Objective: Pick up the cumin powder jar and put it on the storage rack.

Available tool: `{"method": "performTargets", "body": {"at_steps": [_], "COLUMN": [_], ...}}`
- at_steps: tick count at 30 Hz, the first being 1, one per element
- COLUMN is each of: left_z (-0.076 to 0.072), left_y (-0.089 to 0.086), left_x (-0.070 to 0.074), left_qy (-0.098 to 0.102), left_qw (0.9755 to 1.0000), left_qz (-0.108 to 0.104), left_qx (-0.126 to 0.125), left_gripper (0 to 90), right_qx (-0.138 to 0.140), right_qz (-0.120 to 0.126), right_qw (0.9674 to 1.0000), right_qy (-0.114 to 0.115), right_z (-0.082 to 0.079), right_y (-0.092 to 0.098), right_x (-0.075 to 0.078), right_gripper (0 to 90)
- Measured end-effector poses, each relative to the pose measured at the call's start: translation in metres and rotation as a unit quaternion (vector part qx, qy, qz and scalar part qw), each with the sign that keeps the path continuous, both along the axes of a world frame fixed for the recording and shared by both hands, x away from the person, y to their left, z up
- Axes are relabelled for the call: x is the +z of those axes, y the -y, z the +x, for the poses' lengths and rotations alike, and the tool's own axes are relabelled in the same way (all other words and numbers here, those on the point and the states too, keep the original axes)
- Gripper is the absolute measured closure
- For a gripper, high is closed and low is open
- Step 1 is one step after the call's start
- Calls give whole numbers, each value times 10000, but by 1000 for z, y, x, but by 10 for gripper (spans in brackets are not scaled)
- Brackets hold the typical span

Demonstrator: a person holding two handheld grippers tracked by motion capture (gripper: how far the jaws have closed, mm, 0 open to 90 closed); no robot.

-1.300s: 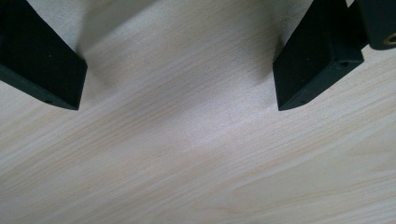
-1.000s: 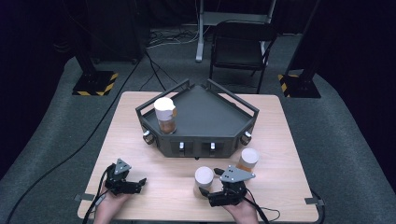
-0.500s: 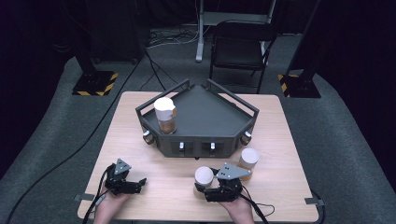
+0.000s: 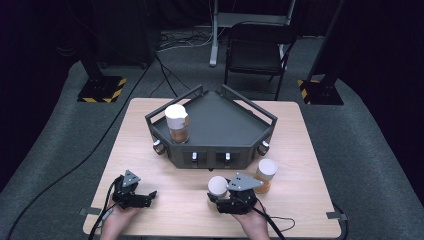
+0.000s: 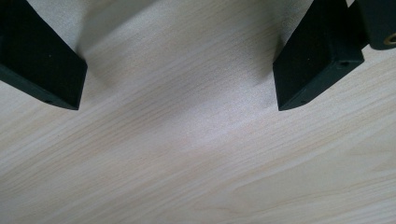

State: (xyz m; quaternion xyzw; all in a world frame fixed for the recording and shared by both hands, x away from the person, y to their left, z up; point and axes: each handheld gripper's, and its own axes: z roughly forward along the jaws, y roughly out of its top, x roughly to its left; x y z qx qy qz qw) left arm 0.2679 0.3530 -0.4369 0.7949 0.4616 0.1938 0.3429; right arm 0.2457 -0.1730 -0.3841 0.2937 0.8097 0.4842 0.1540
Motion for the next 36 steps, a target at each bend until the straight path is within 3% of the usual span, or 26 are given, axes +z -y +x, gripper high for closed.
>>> {"method": "performTargets", "body": {"at_steps": [18,36], "left_z": [0,0], "left_y": [0,0], "left_x": [0,0], "left_qy": [1,-1], "left_qw": [10000,10000], "left_qz": [-2,3], "left_qx": [1,-3], "left_gripper": [23,23], "right_qx": [-51,-56], "right_qz": [182,150], "right_qw": [9998,9998], "right_qy": [66,102], "right_z": [10,25], "right_y": [0,-10], "right_x": [41,75], "right_gripper": [328,328]}}
